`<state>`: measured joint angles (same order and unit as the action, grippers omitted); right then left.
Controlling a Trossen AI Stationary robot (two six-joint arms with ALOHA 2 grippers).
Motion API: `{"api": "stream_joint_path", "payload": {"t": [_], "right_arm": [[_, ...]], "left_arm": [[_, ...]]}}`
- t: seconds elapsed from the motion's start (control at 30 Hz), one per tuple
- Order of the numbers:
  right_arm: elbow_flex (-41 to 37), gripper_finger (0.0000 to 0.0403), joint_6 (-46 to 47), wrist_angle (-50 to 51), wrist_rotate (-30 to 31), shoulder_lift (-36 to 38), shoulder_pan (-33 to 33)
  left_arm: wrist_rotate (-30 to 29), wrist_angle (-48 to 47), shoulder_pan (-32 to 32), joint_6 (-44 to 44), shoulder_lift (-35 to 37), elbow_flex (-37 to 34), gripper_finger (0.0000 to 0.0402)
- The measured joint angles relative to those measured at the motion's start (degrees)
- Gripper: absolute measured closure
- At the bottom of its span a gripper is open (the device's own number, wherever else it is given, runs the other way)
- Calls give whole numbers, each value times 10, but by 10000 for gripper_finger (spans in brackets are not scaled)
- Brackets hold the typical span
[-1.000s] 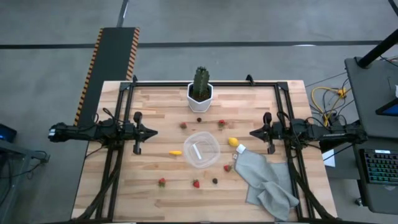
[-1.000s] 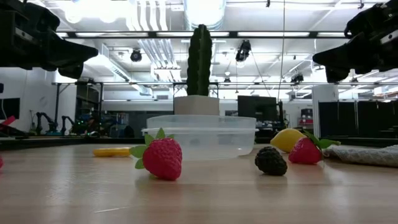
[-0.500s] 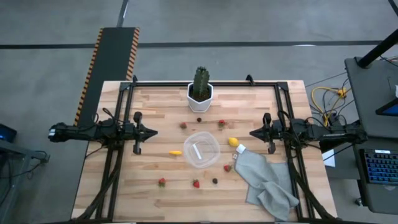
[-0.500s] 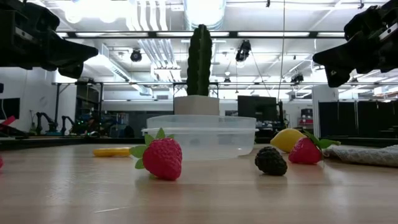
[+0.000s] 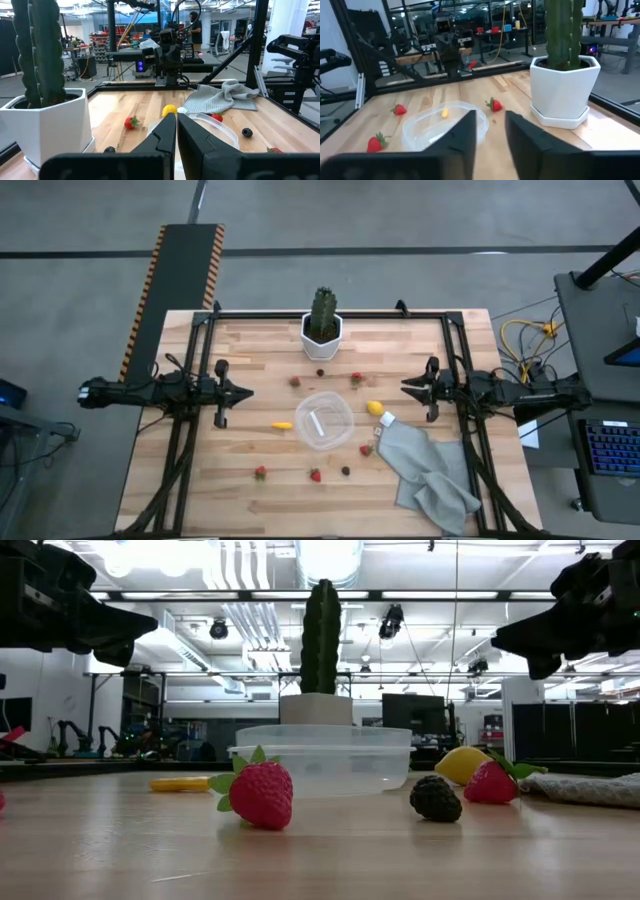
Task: Pick and placing Produce into tupperware
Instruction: Put the yellow lemon into the transparent container
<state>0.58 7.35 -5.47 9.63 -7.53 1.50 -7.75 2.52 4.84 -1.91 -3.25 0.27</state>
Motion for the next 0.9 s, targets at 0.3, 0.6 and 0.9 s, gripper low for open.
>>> {"api": "stream_joint_path", "payload": {"t": [0.3, 0.6, 0.9], "right_arm": [[90, 202, -59, 4, -11, -70, 0], [266, 193, -72, 192, -36, -230, 0], [400, 192, 9, 379, 18, -440, 0]], "left_arm": [[0, 0, 0, 0, 0, 0, 402], [-2, 0, 0, -33, 0, 0, 402], [-2, 0, 0, -32, 0, 0, 402]]}}
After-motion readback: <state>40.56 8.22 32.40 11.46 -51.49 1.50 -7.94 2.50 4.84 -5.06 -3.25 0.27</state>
